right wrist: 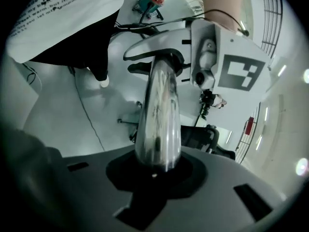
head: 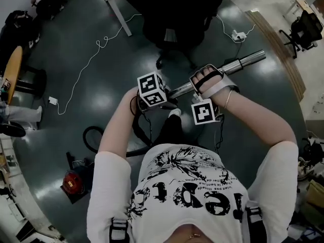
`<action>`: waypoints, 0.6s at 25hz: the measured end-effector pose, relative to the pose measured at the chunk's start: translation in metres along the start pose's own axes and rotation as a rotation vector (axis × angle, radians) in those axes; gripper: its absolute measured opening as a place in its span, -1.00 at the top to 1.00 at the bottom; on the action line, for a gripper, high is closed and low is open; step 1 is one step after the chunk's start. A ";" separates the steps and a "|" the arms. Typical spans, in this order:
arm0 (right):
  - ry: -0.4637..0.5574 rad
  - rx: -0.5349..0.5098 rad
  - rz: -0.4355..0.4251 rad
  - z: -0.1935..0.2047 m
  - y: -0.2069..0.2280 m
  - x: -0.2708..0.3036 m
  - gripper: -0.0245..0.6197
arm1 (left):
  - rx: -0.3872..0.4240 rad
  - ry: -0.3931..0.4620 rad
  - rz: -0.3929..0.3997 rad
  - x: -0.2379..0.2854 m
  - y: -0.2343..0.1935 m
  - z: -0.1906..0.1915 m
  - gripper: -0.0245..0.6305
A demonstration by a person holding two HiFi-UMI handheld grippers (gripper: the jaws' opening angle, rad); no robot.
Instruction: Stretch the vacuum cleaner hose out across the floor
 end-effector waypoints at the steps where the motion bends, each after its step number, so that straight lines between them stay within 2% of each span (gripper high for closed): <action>1: -0.008 0.004 -0.026 0.006 -0.004 0.009 0.65 | -0.007 0.019 -0.010 0.004 -0.009 -0.005 0.68; 6: -0.044 -0.015 -0.106 0.036 -0.004 0.066 0.68 | -0.054 0.099 -0.093 -0.003 -0.067 -0.024 0.66; 8: -0.045 -0.016 -0.140 0.044 -0.002 0.086 0.68 | -0.079 0.138 -0.151 -0.010 -0.088 -0.027 0.54; 11: -0.031 0.011 -0.242 0.060 -0.002 0.114 0.68 | -0.132 0.206 -0.305 -0.022 -0.120 -0.035 0.28; 13: -0.014 0.039 -0.345 0.071 -0.006 0.132 0.68 | -0.181 0.263 -0.434 -0.029 -0.141 -0.039 -0.05; 15: 0.011 0.060 -0.453 0.078 -0.014 0.148 0.68 | -0.199 0.314 -0.550 -0.027 -0.154 -0.043 -0.16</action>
Point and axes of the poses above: the fingertips, and each gripper's own axes: x forward along the fingers, y to its right, z out of its underside, the point moved 7 cm from there along -x, backward along the fingers, and after that the axes turned 5 degrees about -y, right-handed, at the moved point
